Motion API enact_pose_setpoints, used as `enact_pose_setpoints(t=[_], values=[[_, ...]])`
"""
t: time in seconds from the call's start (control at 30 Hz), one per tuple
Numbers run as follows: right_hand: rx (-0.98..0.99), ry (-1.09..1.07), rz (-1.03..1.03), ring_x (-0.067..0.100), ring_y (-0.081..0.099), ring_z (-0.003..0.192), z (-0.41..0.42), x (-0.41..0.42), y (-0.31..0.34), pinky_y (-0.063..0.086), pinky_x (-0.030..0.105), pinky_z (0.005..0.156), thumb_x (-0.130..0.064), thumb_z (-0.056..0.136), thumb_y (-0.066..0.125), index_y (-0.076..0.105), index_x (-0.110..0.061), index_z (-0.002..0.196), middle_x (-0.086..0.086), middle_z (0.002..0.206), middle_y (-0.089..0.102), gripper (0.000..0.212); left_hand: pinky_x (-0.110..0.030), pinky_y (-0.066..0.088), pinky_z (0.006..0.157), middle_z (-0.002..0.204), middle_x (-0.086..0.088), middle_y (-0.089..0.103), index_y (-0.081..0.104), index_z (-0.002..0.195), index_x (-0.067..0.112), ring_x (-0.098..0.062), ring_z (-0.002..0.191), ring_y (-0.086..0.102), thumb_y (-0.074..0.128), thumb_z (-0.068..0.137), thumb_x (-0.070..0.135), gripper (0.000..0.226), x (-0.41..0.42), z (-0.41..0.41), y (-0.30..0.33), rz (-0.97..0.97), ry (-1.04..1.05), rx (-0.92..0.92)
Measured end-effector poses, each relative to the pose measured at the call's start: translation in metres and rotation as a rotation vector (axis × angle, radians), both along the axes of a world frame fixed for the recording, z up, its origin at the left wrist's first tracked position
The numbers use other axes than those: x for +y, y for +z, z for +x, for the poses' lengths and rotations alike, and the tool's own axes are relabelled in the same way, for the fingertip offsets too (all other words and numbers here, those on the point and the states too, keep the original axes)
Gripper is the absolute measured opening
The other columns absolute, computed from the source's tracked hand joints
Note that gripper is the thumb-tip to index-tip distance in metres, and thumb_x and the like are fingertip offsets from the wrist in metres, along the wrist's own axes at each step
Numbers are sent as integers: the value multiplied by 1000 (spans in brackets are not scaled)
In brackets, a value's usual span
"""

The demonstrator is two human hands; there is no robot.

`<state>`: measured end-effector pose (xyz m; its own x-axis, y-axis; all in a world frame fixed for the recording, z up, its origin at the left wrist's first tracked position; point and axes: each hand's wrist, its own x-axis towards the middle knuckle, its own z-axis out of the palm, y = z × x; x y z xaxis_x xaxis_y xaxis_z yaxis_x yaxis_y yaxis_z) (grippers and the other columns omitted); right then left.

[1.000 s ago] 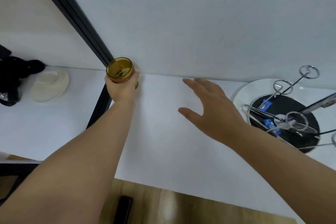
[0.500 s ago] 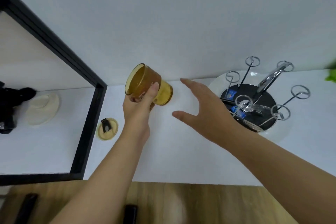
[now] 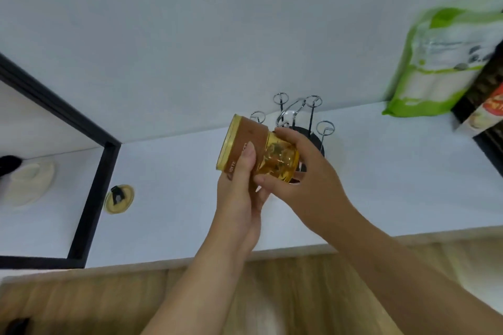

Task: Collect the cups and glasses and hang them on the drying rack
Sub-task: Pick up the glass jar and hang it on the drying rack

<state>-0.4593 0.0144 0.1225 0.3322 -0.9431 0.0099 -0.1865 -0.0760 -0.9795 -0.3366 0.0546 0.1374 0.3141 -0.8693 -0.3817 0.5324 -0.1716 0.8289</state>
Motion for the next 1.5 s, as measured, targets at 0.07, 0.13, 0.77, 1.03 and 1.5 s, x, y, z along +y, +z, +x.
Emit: enact_pose_setpoints(t=[0.07,0.13,0.77,1.03,1.5], values=[[-62,-27,26,3,65,110,-20,1,5,56,21,88,-27,75,93,55,-46,131,-17,125,63,70,-41,57,98,131,-14,70,59,139,15,-29,121,68,72,83,55,70,1,-22,4,-17,-40,78],[-81,-59,22,1,67,107,-40,2,10,56,18,84,-25,73,94,57,-46,124,-18,118,67,66,-42,54,103,130,-14,71,60,138,14,-29,120,69,64,85,54,66,0,-41,6,-13,-91,120],[239,-151,-254,6,60,103,-99,-43,21,47,6,82,-25,67,96,45,-45,147,-9,119,59,96,-8,46,91,130,20,63,65,134,31,11,114,57,58,103,22,33,-8,-14,-40,83,-7,-785],[604,10,-300,19,54,110,-64,-62,8,44,32,92,-33,74,87,41,-34,154,-2,120,52,92,-20,18,115,166,14,30,37,158,27,-5,156,13,38,110,16,50,-38,11,-60,26,-269,-1261],[936,166,-376,29,55,116,-32,-73,-25,47,40,95,-42,80,77,27,-25,163,9,127,54,98,-40,25,124,170,7,21,26,163,22,-16,158,14,38,108,16,56,-48,21,-72,10,-419,-1431]])
